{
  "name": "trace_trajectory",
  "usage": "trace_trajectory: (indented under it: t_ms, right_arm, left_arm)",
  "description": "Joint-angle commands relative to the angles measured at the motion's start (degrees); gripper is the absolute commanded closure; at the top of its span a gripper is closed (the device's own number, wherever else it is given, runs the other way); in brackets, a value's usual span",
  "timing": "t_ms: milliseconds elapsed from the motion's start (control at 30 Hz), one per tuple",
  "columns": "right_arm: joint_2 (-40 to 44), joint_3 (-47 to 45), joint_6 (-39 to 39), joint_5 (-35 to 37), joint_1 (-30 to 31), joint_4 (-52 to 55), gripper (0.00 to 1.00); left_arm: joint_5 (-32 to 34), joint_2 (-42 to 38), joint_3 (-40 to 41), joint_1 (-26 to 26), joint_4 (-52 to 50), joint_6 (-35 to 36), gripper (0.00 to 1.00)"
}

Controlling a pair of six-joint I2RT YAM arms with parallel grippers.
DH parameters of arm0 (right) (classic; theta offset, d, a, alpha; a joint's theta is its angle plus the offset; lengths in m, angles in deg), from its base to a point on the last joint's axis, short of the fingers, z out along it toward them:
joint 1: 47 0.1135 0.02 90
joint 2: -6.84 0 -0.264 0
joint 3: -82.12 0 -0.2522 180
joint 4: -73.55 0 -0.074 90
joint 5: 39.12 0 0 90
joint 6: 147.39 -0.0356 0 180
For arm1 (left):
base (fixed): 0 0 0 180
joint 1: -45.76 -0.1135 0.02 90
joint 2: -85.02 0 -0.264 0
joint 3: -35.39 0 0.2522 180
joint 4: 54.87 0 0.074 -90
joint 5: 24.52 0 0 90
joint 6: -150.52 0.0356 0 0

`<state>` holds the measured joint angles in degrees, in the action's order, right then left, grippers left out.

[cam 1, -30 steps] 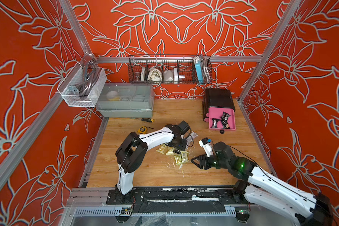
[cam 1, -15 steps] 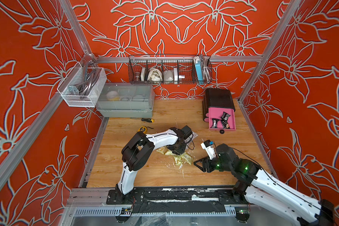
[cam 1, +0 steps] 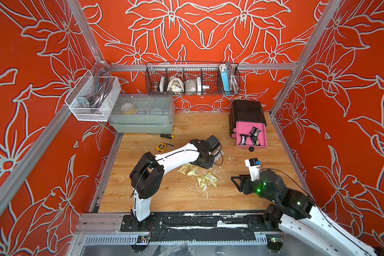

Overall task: Place the cookies into the drawer by color
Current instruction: Pick up the cookie at the center of the board, then place the cookie in the drawer.

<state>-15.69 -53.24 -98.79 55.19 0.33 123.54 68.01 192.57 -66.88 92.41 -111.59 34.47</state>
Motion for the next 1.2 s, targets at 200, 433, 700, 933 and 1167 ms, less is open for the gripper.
trace_trajectory:
  t_ms: [200,433,700,933,1167]
  right_arm:
    - [2.34,10.03,-8.47,37.03,0.41,23.74,0.39]
    - [4.35,10.64,-16.62,37.94,0.35,30.79,0.39]
    - [6.64,9.73,-14.98,35.48,0.39,29.22,0.39]
    - [6.13,9.22,-14.12,33.80,0.37,28.23,0.39]
    - [6.38,9.14,-13.86,33.72,0.33,28.10,0.39]
  left_arm:
    - [-3.09,12.42,-31.49,2.54,-1.51,3.77,0.67]
    - [-2.89,29.76,-58.16,2.92,0.85,4.50,0.67]
    - [-0.46,35.05,-55.54,2.96,22.87,8.04,0.65]
    - [1.95,42.75,-62.75,2.93,30.63,11.76,0.64]
    - [6.47,45.31,-62.74,2.96,36.43,16.25,0.54]
